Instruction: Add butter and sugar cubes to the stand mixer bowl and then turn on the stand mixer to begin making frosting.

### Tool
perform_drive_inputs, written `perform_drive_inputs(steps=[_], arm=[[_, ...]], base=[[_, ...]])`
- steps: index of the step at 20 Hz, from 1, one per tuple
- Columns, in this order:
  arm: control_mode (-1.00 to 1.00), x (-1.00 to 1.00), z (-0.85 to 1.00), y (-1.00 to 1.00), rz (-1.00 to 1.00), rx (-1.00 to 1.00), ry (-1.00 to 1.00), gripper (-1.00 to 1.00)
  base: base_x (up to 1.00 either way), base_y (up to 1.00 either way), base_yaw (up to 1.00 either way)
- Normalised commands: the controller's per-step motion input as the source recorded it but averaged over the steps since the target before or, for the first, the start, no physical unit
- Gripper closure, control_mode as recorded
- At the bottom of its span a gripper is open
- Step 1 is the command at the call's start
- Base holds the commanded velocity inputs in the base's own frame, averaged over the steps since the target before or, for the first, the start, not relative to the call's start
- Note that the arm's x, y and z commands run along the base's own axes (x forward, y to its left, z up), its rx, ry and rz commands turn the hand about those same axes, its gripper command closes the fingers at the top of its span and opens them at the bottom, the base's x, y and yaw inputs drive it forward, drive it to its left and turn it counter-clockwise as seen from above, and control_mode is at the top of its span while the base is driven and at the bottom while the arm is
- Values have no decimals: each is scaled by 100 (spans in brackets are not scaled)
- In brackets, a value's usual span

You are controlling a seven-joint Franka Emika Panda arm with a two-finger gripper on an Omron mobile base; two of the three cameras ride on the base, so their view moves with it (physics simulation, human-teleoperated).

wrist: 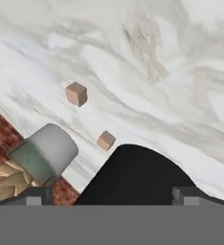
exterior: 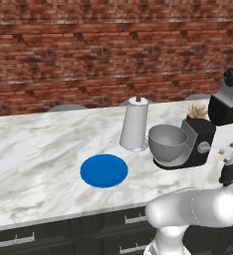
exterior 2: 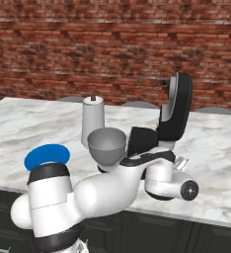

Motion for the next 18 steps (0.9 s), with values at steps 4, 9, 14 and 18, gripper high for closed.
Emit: perform_drive_inputs(steps=[4,9,14,18], arm=[[-100,22,-27,-43,0,16,0,-100],[-100,25,-30,-20,0,10,1,-100],[-100,32,-32,-3,0,6,7,-100],[-100,40,-31,0,0,3,14,-100]], base=[[0,0,0],[0,0,0],[0,0,0],[0,0,0]])
